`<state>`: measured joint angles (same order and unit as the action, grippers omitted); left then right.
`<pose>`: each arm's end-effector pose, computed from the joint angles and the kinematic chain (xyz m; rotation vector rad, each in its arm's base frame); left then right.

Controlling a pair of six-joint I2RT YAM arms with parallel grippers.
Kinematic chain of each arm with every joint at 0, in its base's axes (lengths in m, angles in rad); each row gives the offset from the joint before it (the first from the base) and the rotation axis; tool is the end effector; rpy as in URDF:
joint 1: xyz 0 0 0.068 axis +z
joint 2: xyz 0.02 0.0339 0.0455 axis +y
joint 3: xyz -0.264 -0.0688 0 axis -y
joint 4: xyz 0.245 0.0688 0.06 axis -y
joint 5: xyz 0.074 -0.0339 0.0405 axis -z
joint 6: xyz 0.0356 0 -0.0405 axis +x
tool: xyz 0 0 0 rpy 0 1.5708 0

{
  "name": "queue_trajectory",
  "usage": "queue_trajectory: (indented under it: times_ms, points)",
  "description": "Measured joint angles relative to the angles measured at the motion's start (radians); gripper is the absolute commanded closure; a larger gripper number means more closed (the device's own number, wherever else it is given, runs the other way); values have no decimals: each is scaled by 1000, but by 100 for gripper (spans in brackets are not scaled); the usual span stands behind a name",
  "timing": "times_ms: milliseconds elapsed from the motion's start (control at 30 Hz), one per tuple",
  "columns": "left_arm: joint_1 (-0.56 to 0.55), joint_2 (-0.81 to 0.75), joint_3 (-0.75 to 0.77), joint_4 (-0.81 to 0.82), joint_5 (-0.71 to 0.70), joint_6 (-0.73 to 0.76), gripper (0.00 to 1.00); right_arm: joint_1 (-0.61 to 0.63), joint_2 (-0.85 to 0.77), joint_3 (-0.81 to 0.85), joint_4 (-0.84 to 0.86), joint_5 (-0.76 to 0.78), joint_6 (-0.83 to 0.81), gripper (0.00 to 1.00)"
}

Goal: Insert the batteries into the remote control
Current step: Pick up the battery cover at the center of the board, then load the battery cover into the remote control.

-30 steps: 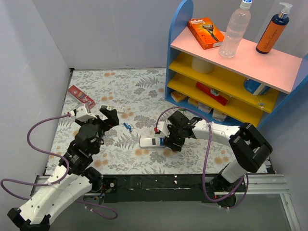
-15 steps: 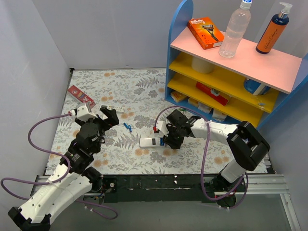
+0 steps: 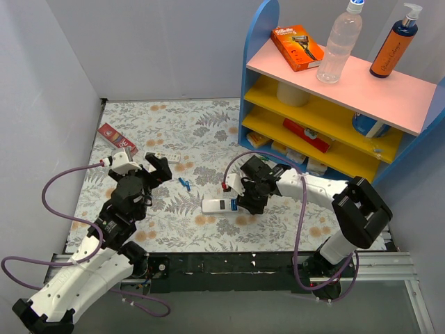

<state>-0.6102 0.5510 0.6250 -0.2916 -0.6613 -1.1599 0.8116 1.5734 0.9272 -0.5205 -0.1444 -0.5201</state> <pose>0.1229 -0.0592 0.3076 -0.9287 1.5359 -0.6993 0.1996 0.2178 0.1774 -1.7304 2.1370 0.2785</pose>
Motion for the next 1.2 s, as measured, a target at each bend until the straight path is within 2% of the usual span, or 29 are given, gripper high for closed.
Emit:
queue_trajectory:
  times_ms: [400, 733, 1200]
  points:
    - [14, 2, -4, 0, 18, 4, 2, 13, -34, 124, -60, -42, -52, 73]
    - [25, 9, -4, 1, 26, 5, 2, 48, 72, 178, -85, -61, -108, 73]
    - [33, 9, -9, 2, 40, 11, 2, 62, 124, 197, -91, -61, -140, 73]
